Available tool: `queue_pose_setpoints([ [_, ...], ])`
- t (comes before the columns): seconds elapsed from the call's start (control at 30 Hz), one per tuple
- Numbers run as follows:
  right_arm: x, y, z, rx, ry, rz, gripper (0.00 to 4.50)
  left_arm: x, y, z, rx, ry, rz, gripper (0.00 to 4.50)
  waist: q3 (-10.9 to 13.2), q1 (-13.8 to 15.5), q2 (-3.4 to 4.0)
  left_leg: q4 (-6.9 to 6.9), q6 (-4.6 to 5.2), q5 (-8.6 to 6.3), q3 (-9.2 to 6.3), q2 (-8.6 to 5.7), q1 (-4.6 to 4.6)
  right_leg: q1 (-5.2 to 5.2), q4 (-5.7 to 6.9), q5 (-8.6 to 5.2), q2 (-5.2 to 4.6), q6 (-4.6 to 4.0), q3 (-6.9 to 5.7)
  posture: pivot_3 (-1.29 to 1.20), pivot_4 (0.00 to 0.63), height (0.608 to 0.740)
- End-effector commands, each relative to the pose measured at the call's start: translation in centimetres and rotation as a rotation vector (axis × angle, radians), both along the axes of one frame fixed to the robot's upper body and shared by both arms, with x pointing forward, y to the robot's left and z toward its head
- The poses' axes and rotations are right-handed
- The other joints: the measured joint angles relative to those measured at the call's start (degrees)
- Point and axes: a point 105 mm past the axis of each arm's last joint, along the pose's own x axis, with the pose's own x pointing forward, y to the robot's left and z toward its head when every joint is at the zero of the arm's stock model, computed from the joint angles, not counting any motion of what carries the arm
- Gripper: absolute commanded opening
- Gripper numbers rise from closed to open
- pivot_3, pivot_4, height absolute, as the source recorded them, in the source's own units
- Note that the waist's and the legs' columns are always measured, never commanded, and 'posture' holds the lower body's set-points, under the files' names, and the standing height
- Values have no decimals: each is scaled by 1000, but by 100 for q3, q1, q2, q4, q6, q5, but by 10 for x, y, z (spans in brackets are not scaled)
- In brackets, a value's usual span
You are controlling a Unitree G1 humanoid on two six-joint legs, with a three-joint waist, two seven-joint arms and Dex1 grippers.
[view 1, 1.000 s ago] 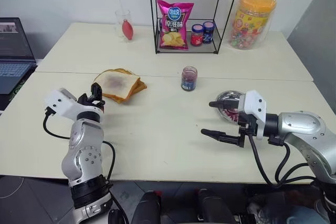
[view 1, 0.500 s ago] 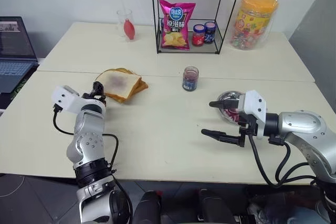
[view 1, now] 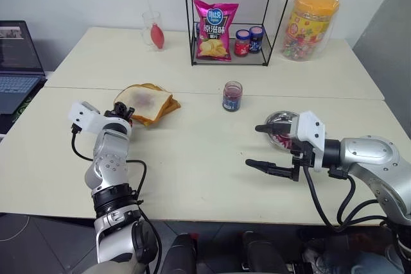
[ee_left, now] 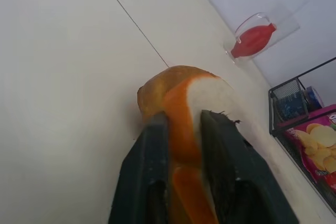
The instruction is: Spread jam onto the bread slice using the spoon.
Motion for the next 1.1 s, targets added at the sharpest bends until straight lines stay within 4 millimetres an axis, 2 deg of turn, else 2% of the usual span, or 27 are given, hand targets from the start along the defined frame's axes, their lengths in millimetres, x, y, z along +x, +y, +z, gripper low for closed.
queue_pose_setpoints([
  [0.03,-2,0,10,0,-47,11,4500,1,3,18,25,-61,8,38,0,0,0,0,0,0,0,0,0,0,0,0,0,0,0,0,150,740],
  [0.3,-1,0,10,6,-49,2,4500,-3,-5,33,69,-123,-49,14,0,0,0,0,0,0,-1,0,0,0,0,0,0,0,0,0,150,740],
  [0.5,-4,-1,12,36,-40,-5,4500,-16,-26,55,190,-165,-240,14,0,-10,0,-2,0,0,-2,1,-1,-1,0,0,0,0,-1,0,150,740],
  [0.63,-6,-3,11,46,-29,-14,4500,-26,-53,77,162,-247,-462,14,1,-9,-1,-1,0,0,-1,1,0,0,1,0,-1,0,0,0,150,740],
  [0.73,-9,-2,9,51,-18,-13,4500,-34,-75,85,87,-288,-656,14,1,-10,-1,0,0,0,-1,1,1,0,1,0,-1,0,-1,0,150,740],
  [0.8,-11,-3,8,51,-11,-14,4500,-43,-94,85,71,-275,-818,14,1,-20,-1,-1,0,0,-2,2,1,0,1,0,0,0,-1,0,150,740],
  [0.87,-13,-4,8,59,-10,-22,4500,-48,-107,83,80,-248,-910,14,2,-23,0,-1,0,0,-5,3,-1,-2,2,-1,1,-1,-4,0,150,740],
  [1.03,-17,-7,9,75,-8,-41,4500,-55,-122,82,6,-220,-1020,14,2,-18,0,0,0,0,-2,2,0,-1,2,-1,0,-1,0,0,150,740],
  [1.1,-23,-11,5,70,25,-56,4500,-70,-143,71,-47,-154,-1172,14,2,-18,0,-1,0,0,-3,3,1,-2,5,-1,0,-1,0,0,150,740],
])
